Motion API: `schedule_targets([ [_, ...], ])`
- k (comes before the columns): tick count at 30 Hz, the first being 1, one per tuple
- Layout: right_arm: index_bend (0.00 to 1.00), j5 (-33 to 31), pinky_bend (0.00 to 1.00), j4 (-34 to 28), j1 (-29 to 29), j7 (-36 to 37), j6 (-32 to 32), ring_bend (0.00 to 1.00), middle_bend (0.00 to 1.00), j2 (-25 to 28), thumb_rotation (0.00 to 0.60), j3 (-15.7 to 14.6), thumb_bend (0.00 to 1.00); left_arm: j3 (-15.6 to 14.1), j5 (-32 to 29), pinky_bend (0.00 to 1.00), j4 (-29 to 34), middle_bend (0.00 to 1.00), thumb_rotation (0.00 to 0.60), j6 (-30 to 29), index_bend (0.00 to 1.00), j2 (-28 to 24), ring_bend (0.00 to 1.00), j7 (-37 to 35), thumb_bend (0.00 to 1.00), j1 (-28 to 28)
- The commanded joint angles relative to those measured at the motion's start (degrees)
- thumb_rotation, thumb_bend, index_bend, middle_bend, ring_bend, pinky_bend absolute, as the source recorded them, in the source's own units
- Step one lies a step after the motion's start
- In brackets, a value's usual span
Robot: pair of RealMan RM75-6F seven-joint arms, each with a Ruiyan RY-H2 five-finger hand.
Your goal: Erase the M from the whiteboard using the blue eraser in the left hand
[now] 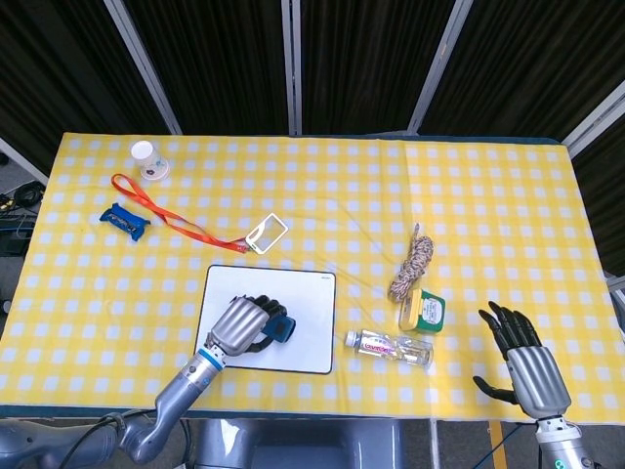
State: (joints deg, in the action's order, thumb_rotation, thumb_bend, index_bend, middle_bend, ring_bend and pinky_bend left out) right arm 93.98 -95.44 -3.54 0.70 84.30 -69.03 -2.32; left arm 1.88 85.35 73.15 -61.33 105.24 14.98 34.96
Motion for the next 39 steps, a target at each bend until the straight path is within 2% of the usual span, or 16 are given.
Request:
schedule_targets([
  [1, 0.00, 0.03, 0.00, -0.01, 0.00, -0.03, -0.01, 0.00, 0.00, -0.01, 0.600, -0.03, 0.06, 0.28, -0.28, 0.53, -0.39, 0.60, 0.600, 0.05, 0.77, -0.11, 0.56, 0.36, 0.57, 0.07],
  [19, 0.00, -0.33, 0.00, 0.23, -0.12, -0.31, -0.48, 0.00, 0.00, -0.32, 0.600, 0.00, 0.06, 3.10, -3.97, 0.53, -8.33, 0.60, 0.600, 1.70, 0.77, -1.25, 0.56, -3.12, 0.57, 0.49],
  [26, 0.00, -0.45, 0.00, 0.16, -0.14, 0.21, -0.33, 0.00, 0.00, -0.12, 0.600, 0.16, 0.06, 3.36, -3.67, 0.53, -8.79, 0.60, 0.600, 1.91, 0.77, -0.63, 0.56, -4.66, 0.57, 1.20],
  [39, 0.00, -0.55, 0.00, 0.22, -0.14, 1.29, -0.13, 0.00, 0.00, 0.08, 0.600, 0.31, 0.06, 3.60, -2.24, 0.53, -7.88, 0.60, 0.600, 1.73, 0.77, 3.68, 0.56, -4.85, 0.57, 3.20],
])
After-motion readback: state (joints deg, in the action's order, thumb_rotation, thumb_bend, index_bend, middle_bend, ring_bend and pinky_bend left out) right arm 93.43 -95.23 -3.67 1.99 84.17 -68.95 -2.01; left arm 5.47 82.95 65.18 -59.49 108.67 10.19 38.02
